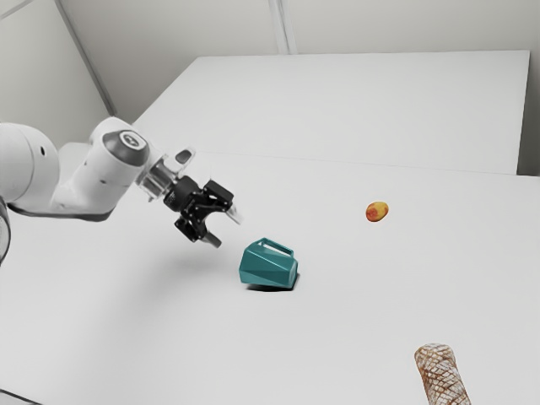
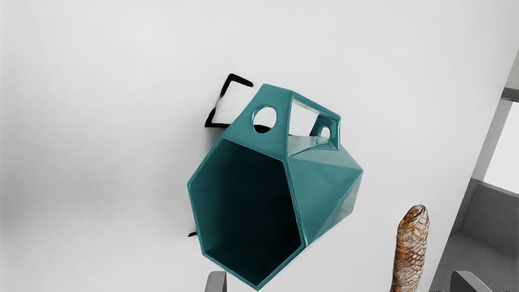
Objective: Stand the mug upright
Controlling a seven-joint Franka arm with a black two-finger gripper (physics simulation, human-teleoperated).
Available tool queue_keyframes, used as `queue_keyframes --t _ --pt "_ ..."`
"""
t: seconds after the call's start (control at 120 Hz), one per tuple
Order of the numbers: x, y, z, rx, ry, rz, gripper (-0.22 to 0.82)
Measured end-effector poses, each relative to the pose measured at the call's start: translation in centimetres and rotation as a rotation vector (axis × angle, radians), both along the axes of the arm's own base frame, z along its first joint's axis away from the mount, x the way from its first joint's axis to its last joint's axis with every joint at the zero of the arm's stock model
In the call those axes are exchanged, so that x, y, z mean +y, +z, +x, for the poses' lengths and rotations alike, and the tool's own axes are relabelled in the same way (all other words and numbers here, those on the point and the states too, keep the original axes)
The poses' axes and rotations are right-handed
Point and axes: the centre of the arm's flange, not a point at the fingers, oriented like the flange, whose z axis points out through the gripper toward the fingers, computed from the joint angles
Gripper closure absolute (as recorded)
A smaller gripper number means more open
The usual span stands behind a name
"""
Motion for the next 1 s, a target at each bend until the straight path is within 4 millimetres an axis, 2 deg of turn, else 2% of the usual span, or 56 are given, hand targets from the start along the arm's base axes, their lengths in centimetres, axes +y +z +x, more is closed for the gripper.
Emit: queue_keyframes --t 0.108,0.417,0.808,1.0 --pt "0.1 -1.7 0.1 0.007 -0.01 -0.005 0.0" --pt "-0.6 -3.9 0.3 -0.007 -0.032 -0.026 0.0" --pt "-2.6 -4.9 0.4 -0.025 -0.063 -0.06 0.02" --pt "-4.6 -4.9 0.6 -0.043 -0.093 -0.064 0.08"
